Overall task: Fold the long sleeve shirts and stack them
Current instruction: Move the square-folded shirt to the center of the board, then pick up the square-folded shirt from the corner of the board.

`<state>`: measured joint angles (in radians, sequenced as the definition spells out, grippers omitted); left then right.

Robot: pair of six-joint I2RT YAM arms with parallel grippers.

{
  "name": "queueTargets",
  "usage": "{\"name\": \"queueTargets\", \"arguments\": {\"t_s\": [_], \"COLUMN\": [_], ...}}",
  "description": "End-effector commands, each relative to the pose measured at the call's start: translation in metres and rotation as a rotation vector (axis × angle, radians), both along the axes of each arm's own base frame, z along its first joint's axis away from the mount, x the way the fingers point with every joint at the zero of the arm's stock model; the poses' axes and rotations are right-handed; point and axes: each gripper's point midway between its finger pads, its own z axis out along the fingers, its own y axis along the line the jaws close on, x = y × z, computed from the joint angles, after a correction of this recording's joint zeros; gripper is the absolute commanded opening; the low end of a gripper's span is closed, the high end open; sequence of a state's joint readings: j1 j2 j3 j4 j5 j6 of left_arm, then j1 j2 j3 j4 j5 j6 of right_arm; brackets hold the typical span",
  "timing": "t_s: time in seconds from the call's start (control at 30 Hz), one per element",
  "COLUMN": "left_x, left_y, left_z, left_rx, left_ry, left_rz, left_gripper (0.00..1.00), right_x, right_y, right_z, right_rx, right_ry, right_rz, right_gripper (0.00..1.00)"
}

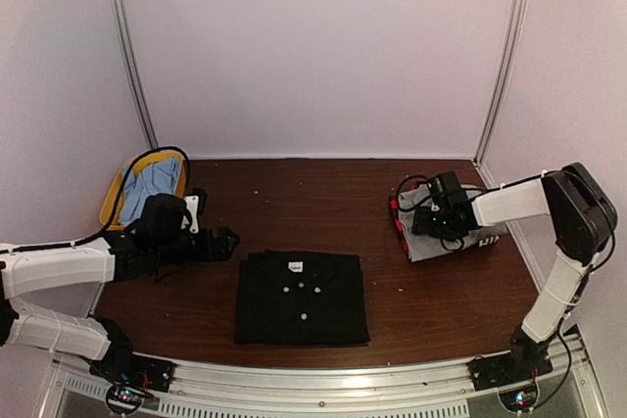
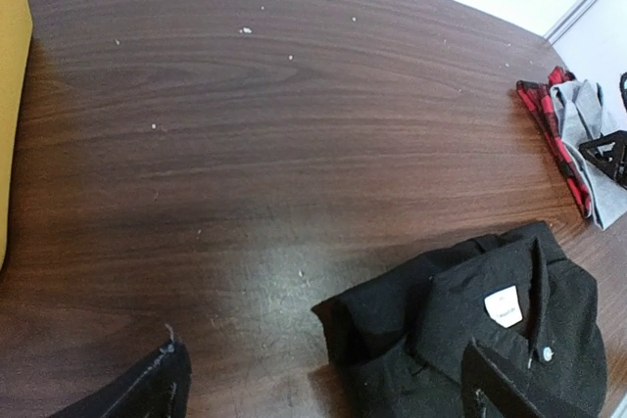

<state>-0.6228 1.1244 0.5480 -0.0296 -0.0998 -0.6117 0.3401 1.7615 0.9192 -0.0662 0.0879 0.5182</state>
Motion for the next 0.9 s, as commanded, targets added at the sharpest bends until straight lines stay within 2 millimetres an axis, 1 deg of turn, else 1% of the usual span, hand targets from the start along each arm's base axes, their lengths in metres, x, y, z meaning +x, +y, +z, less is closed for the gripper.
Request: {"name": "queueTargets", "arguments": {"t_s": [0.0,0.03,0.07,0.13,0.23,0.27,0.3,0.37,0.43,0.53,0.63,0.7,0.8,0.87], "left_x": [-0.014,-0.018,-0.021,-0.027,-0.034,-0.040,-0.044,-0.050,-0.056,-0.064,-0.071,-0.074,-0.079,-0.083], "left_y": [0.003,0.003,0.004,0.006,0.005,-0.001,-0.003,-0.008,-0.013,-0.022,-0.034,-0.040,-0.045,-0.045], "left_z": [-0.015,-0.019,-0.023,-0.029,-0.033,-0.034,-0.034,-0.032,-0.032,-0.035,-0.035,-0.037,-0.044,-0.054], "left_rx": [-0.024,-0.032,-0.037,-0.041,-0.058,-0.086,-0.102,-0.146,-0.187,-0.235,-0.275,-0.295,-0.314,-0.314], "left_ry": [0.049,0.060,0.070,0.084,0.098,0.111,0.117,0.113,0.115,0.134,0.165,0.186,0.227,0.263], "left_rz": [-0.015,-0.018,-0.019,-0.023,-0.042,-0.082,-0.096,-0.130,-0.161,-0.214,-0.281,-0.311,-0.336,-0.333], "left_gripper": [0.98,0.98,0.98,0.98,0.98,0.98,0.98,0.98,0.98,0.98,0.98,0.98,0.98,0.98], "right_x": [-0.048,-0.057,-0.063,-0.069,-0.073,-0.074,-0.077,-0.086,-0.102,-0.132,-0.162,-0.180,-0.195,-0.202], "right_y": [0.051,0.072,0.084,0.100,0.112,0.115,0.119,0.130,0.144,0.167,0.188,0.199,0.210,0.216], "right_z": [-0.017,-0.017,-0.015,-0.006,0.024,0.037,0.047,0.067,0.076,0.075,0.067,0.059,0.045,0.036], "right_rx": [0.107,0.120,0.116,0.090,0.075,0.080,0.083,0.098,0.126,0.198,0.283,0.333,0.395,0.441], "right_ry": [0.074,0.075,0.074,0.053,-0.010,-0.031,-0.047,-0.069,-0.066,-0.025,0.019,0.052,0.087,0.108], "right_rz": [0.025,0.061,0.079,0.092,0.107,0.120,0.137,0.186,0.251,0.347,0.421,0.454,0.479,0.494], "right_gripper": [0.71,0.71,0.71,0.73,0.74,0.75,0.75,0.77,0.80,0.82,0.82,0.81,0.80,0.78]}}
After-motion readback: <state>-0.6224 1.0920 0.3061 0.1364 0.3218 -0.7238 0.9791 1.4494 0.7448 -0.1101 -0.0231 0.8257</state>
